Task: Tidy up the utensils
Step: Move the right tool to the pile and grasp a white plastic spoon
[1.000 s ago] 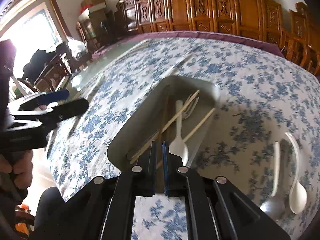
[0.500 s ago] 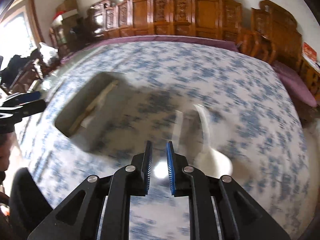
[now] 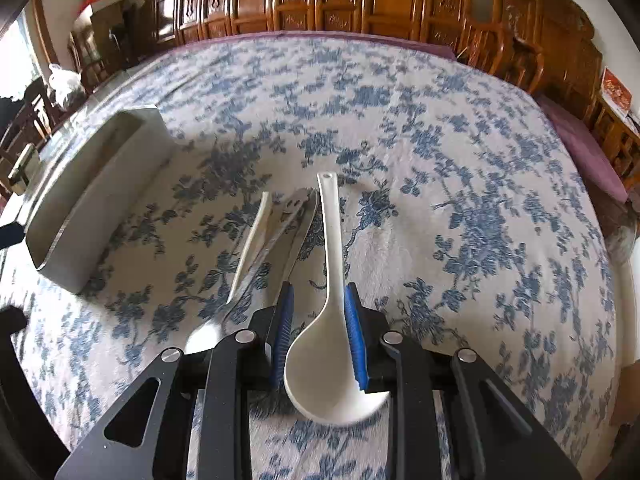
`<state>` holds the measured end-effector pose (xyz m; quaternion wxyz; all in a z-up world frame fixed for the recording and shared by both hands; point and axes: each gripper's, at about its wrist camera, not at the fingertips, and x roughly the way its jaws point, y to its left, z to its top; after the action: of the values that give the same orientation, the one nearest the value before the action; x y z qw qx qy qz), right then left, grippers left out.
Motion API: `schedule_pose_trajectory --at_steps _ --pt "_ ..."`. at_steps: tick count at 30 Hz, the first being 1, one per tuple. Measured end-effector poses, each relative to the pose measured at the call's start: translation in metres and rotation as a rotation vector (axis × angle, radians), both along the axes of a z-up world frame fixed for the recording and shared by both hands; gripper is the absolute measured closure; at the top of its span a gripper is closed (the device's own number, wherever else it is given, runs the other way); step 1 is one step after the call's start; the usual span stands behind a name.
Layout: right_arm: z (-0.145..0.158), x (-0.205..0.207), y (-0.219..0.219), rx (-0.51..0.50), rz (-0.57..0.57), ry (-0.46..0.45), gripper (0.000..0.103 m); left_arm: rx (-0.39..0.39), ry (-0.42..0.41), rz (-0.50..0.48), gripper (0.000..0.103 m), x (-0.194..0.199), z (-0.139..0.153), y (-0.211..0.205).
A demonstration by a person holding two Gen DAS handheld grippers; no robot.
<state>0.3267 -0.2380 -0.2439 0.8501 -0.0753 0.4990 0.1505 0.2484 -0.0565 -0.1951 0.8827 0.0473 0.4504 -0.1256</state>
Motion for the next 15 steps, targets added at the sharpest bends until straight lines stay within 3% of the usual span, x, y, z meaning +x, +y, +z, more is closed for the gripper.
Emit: schedule_pose_trajectory --at_steps 5,7,15 --pt "-0.010 0.012 -0.001 -0.015 -0.008 0.035 0.076 0.013 0.011 -0.008 0.018 -0.001 -0.004 -0.009" --pt "-0.009 0.012 -0.006 -0.004 -0.016 0.045 0.085 0.021 0.015 -0.015 0.018 -0.002 -0.006 -0.015" --pt "-0.008 -0.017 -0.032 -0.036 -0.017 0.056 0.089 0.028 0.048 -0.026 0.018 0.003 -0.015 -0.036"
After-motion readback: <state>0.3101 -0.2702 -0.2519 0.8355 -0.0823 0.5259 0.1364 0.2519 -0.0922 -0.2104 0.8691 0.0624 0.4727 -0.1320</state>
